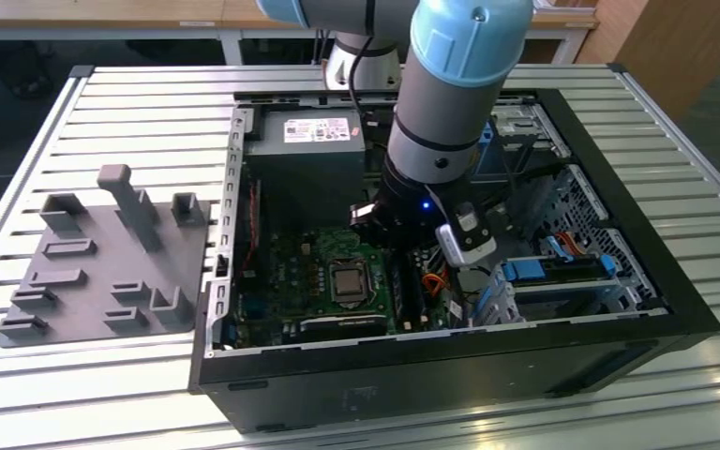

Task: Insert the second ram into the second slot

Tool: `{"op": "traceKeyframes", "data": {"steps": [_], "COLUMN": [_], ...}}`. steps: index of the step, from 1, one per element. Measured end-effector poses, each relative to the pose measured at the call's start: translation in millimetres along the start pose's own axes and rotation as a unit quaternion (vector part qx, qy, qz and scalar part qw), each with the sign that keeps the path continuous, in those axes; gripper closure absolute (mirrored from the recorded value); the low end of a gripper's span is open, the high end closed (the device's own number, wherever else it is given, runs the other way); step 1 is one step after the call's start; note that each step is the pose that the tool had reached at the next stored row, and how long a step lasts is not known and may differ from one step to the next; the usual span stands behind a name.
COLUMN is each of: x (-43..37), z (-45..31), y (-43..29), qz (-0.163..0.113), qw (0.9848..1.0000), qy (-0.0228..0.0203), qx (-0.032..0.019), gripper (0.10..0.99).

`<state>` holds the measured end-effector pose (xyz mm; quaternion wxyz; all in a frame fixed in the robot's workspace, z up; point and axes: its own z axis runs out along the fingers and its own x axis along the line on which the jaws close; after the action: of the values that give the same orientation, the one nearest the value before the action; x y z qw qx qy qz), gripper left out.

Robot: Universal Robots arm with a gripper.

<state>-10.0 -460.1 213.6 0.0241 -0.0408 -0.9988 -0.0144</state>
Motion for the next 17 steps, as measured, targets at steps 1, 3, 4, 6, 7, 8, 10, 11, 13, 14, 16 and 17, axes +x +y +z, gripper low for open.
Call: {"op": "traceKeyframes", "data": {"steps": [1,3,4,6,7,8,10,11,13,14,16,17], "x": [0.0,-0.1,-0.1,-0.1,-0.1,-0.1,-0.2,-0.1,-0.1,-0.1,0.0,0.1], "z": [0.4,1.0,1.1,1.3,1.3,1.3,1.3,1.0,0.0,-0.6,-2.9,-3.9], "y": [0.0,0.0,0.0,0.1,0.0,0.1,0.0,0.0,0.2,0.3,0.2,0.2], "qz": [0.000,0.001,0.001,0.001,0.001,0.001,0.001,0.001,0.000,0.000,0.000,0.000], "qw": [1.0000,1.0000,1.0000,1.0000,1.0000,1.0000,1.0000,1.0000,1.0000,1.0000,1.0000,1.0000], "qy": [0.0000,0.0000,-0.0001,-0.0001,-0.0001,-0.0001,-0.0001,-0.0001,-0.0002,-0.0001,0.0001,0.0001], "qx": [0.0000,0.0000,-0.0001,-0.0004,-0.0003,-0.0003,-0.0005,-0.0008,-0.0022,-0.0028,-0.0029,-0.0031], "gripper": [0.945,0.945,0.945,0.945,0.945,0.945,0.945,0.945,0.945,0.945,0.945,0.945]}}
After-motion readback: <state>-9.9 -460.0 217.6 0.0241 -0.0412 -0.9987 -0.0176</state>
